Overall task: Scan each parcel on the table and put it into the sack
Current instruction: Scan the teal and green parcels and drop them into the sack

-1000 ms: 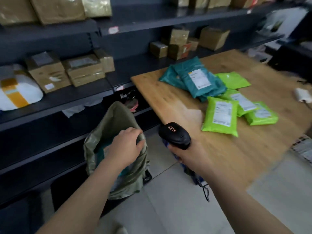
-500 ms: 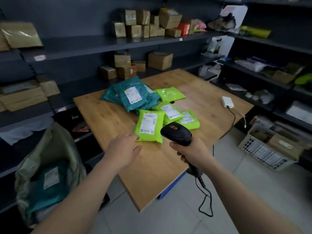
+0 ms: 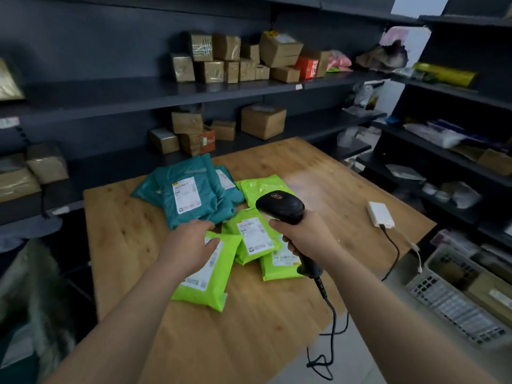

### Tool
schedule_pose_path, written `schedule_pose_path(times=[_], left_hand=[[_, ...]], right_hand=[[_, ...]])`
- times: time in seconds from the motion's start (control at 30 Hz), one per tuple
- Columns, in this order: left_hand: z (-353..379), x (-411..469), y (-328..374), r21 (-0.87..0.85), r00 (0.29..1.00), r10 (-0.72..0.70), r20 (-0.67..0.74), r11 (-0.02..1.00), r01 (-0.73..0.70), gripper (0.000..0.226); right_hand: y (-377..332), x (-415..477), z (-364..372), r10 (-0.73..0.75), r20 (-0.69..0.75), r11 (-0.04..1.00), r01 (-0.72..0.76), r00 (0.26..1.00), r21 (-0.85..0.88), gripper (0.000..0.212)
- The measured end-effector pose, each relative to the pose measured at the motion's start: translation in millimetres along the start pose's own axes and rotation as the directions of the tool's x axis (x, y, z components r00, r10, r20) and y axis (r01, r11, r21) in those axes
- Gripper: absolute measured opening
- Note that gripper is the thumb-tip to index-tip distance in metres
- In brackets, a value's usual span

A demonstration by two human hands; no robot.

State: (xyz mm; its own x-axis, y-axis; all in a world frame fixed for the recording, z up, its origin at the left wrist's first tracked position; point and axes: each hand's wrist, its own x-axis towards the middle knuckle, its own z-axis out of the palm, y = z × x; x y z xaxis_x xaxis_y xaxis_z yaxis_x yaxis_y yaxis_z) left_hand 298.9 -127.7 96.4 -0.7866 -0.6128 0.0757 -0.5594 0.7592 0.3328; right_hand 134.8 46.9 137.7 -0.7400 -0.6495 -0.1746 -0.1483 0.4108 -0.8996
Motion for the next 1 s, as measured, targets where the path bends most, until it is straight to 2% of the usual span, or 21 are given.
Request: schedule_pose_path(times=[0.17,0.3,0.43,0.53,0.63,0.73,0.9,1.0], left_hand=[[-4,52,-5,0.005,0.993,-0.12,-0.021,0.993,0.12,0.038],[0,91,-24,-0.001,0.967,-0.252,-0.048,0.968,0.252,0.041],[10,121,-48,-0.064,0.911,-0.406,-0.075,0.913,0.402,0.042],[21,140,-65,-0.109,0.859,-0.505,-0.081,0.861,0.496,0.042],[35,154,-83,-0.147,0.817,-0.575,-0.051,0.813,0.563,0.037],[52,165,-102,-0.179,0.792,-0.61,-0.007,0.78,0.6,0.038],[74,180,-131,-0.303,0.774,-0.624,0.108,0.721,0.623,0.061],[80,185,-138,-0.431,0.786,-0.611,0.098,0.686,0.587,0.062]], right_hand=[[-17,70,2,-0.051,0.128,0.998,0.046,0.99,0.038,0.032],[-34,134,17,-0.108,0.227,0.994,0.1,0.968,0.047,0.028],[-51,198,48,-0.217,0.274,0.976,0.207,0.937,0.064,0.029],[-43,233,81,-0.226,0.343,0.974,0.213,0.912,0.075,0.038],[-23,255,113,-0.2,0.4,0.98,0.182,0.894,0.083,0.051],[-6,273,136,-0.146,0.421,0.989,0.12,0.895,0.087,0.048],[12,291,159,-0.041,0.43,0.992,-0.016,0.902,0.129,0.047],[15,293,167,-0.035,0.429,0.986,-0.038,0.902,0.16,0.042]])
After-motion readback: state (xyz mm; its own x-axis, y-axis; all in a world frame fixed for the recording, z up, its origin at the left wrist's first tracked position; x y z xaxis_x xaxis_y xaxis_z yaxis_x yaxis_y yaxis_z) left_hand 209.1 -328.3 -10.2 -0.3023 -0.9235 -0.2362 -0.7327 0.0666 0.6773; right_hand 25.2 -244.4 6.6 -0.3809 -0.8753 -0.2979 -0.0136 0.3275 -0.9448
